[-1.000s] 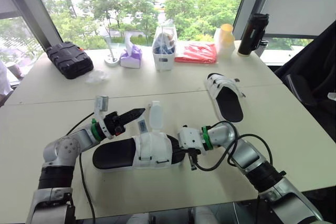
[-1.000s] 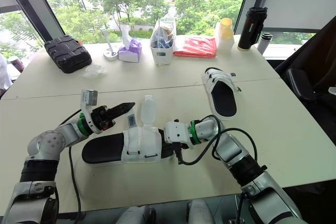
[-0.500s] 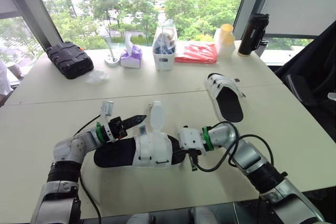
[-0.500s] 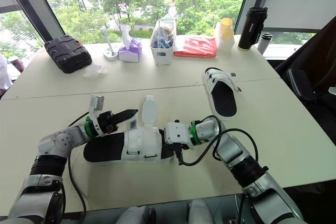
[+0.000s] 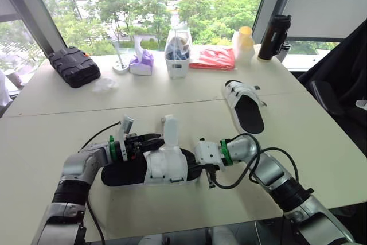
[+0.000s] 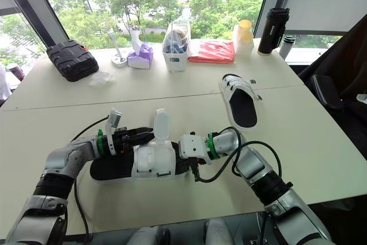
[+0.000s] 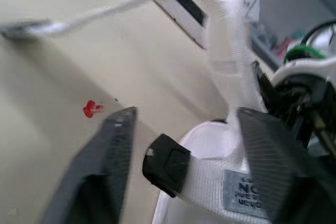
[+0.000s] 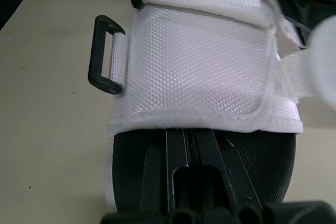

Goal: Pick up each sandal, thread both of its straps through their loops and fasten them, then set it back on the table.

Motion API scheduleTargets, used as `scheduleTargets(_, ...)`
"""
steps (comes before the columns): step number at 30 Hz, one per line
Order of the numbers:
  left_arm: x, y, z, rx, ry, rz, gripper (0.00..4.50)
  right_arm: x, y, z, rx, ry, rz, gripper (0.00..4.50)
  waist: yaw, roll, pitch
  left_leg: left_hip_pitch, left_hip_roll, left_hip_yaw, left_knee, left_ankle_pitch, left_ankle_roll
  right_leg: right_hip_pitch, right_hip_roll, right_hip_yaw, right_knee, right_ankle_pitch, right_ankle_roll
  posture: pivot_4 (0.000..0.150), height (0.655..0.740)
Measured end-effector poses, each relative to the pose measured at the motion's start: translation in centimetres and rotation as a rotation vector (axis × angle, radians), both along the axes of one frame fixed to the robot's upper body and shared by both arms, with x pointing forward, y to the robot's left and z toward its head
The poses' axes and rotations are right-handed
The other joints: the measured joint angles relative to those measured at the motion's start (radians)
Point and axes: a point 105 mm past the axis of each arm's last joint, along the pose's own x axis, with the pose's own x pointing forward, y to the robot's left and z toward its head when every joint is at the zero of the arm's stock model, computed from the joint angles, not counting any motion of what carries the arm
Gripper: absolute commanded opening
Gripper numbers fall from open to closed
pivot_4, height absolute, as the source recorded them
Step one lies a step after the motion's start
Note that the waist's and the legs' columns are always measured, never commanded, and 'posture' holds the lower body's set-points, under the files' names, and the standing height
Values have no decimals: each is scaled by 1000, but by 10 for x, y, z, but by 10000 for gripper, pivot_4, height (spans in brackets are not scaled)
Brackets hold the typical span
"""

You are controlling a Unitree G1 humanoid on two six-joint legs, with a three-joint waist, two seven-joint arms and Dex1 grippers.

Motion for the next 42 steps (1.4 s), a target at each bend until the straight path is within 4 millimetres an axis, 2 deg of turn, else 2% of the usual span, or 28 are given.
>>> scheduleTargets(6, -14, 18, -2, 202, -130, -77, 44251, 0, 0, 0, -1, -1, -1, 0, 1, 1, -1, 0, 0, 0, 0, 0, 0, 0, 0, 0, 0, 0, 0, 1500, 7400)
scheduleTargets(9, -14, 24, -3, 256, -177, -87, 44251, 0, -1, 0, -1, 0, -2, 0, 3, 1, -2, 0, 0, 0, 0, 0, 0, 0, 0, 0, 0, 0, 0, 1500, 7400)
scheduleTargets(18, 10, 28, -6, 230, -212, 61, 44251, 3, -2, -3, -15, -1, -15, 0, 13, 4, -6, 5, 0, -1, 1, 1, 0, 7, 0, -1, 1, 0, 0, 1500, 7400)
scheduleTargets(22, 18, 29, -10, 222, -212, 139, 44251, 3, -2, -5, -20, 1, -21, 0, 13, 5, -7, 16, 1, -2, 0, 1, 0, 20, 0, -4, 1, -4, 5, 1500, 7400)
scheduleTargets(27, 25, 30, -8, 173, -179, 206, 44251, 3, -1, -5, -19, -1, -17, 0, 12, 6, -7, 16, 0, -5, 0, 1, 0, 19, 0, -4, 0, -4, 6, 1500, 7400)
scheduleTargets(30, 32, 32, 1, 61, -105, 265, 44251, 2, 0, -5, -14, -5, -10, 0, 7, 2, -5, 14, 0, -5, 0, 1, 0, 17, 0, -4, 0, -3, 5, 1500, 7400)
scheduleTargets(33, 34, 33, 22, -73, -62, 267, 44251, 1, 1, -4, -10, -9, 4, 0, 4, 0, -3, 12, 0, -4, 0, 1, 0, 15, 0, -4, 0, -1, 2, 1500, 7400)
scheduleTargets(37, 20, 28, 55, -238, -5, 153, 44251, 0, 2, -4, -8, -10, 12, 0, 0, 0, -3, 11, 0, -4, -1, 0, 0, 13, 0, -3, 0, -2, 2, 1500, 7400)
scheduleTargets(42, 1, 11, 71, -264, 54, 5, 44251, 0, 2, -4, -8, -10, 9, 0, 1, -1, -3, 11, 0, -4, -1, 0, 0, 13, 0, -3, 0, -2, 2, 1500, 7400)
